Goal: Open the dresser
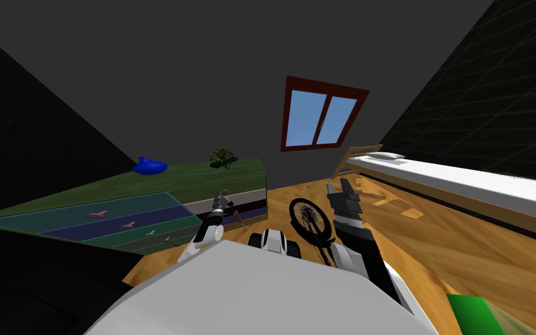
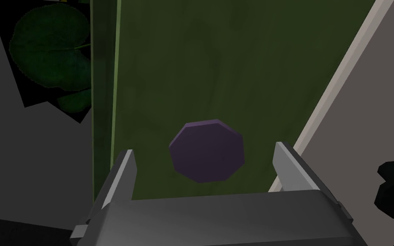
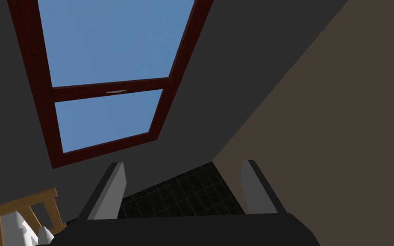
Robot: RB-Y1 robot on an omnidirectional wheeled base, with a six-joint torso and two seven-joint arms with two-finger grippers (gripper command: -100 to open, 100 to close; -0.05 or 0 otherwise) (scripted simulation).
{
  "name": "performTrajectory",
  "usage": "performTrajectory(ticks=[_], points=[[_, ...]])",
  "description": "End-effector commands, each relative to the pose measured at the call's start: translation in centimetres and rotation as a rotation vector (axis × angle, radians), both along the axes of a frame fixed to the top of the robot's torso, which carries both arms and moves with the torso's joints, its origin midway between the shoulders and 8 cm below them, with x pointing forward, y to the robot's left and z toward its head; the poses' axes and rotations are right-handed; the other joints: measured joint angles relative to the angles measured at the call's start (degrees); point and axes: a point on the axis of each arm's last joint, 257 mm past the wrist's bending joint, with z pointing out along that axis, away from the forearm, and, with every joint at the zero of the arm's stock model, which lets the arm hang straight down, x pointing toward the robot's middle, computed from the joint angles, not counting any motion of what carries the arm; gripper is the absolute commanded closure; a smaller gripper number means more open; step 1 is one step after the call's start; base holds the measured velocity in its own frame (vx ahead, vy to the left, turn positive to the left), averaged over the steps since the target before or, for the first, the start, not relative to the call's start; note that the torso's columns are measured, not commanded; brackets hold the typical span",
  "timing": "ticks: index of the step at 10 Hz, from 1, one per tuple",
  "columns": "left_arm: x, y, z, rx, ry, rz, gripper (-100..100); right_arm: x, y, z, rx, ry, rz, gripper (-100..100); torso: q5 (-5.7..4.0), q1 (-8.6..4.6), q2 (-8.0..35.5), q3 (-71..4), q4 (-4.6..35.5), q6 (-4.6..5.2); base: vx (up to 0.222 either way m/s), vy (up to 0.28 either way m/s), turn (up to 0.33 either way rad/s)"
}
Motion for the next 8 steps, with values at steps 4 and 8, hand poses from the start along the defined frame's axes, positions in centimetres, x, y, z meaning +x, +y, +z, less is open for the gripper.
performTrajectory(ticks=[4,8], points=[[0.1,0.3,0.4,-0.005,0.009,-0.002,100,0.0,0.0,0.0,0.000,0.000,0.000,0,0.03,0.06,-0.07,-0.06,-0.04,0.00,0.033,0.007,-0.003],[-0.7,0.1,1.2,-0.003,0.002,-0.010,100,0.0,0.0,0.0,0.000,0.000,0.000,0,-0.14,-0.14,0.55,0.31,0.23,-0.15,-0.161,-0.076,0.017]])
